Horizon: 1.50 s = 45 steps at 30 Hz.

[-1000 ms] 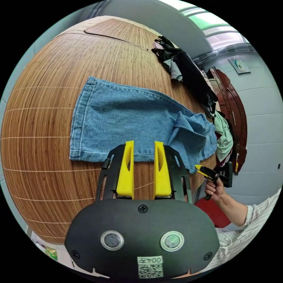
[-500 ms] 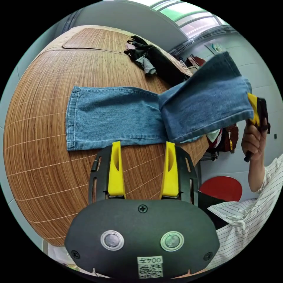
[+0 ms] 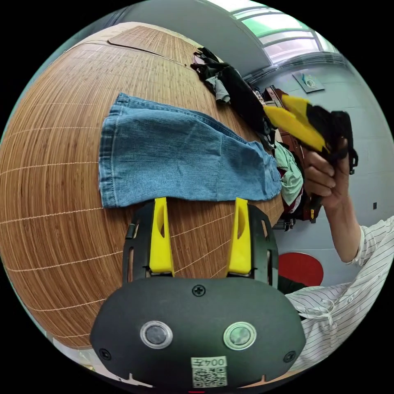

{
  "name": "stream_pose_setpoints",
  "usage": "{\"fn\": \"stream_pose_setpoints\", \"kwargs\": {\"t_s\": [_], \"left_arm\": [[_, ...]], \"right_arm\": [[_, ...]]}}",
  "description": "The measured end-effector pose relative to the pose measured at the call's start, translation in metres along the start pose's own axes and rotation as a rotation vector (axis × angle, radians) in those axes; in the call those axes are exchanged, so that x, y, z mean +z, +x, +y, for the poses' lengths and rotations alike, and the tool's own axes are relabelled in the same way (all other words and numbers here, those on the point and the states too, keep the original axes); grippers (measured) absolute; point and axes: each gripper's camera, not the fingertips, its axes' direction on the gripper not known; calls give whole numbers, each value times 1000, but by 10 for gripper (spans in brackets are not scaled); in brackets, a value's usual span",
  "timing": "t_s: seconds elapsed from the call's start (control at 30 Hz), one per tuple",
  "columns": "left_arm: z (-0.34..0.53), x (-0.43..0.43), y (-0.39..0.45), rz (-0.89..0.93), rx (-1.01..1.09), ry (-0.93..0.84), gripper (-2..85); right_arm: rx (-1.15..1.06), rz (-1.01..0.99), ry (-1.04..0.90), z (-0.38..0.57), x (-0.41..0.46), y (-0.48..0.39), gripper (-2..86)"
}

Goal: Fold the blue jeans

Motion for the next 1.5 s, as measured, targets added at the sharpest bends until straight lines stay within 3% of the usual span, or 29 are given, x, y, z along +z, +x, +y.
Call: {"fn": "stream_pose_setpoints", "kwargs": {"t_s": [0.1, 0.23, 0.33, 0.53, 0.77, 0.93, 1.07, 1.27, 1.4, 1.5], "left_arm": [[2, -38, 17, -15, 2, 76, 182], [-25, -54, 59, -141, 59, 110, 96], [-57, -35, 103, -318, 132, 75, 26], [-96, 35, 161, -532, 196, -82, 8], [-97, 24, 205, -604, 257, 12, 2], [-116, 12, 220, -603, 211, -46, 1], [-131, -1, 216, -535, 99, -81, 3], [-132, -6, 231, -599, 95, -79, 6], [-134, -15, 227, -560, 96, -90, 6], [-130, -27, 214, -496, 88, -117, 6]], "right_arm": [[-9, 244, -28, 12, -21, 49, 78], [-57, 645, -369, 10, 16, 96, 3], [-100, 787, -528, 18, 54, 108, -5], [-128, 848, -458, 20, 90, 106, -7], [-193, 656, -447, 5, 76, 124, -7], [-242, 542, -493, -11, 71, 138, -7], [-195, 546, -488, -17, 73, 142, -6], [-215, 541, -480, -20, 58, 141, 9], [-263, 521, -230, -49, 6, 121, 60], [-328, 523, -273, -83, 14, 126, 99]]}}
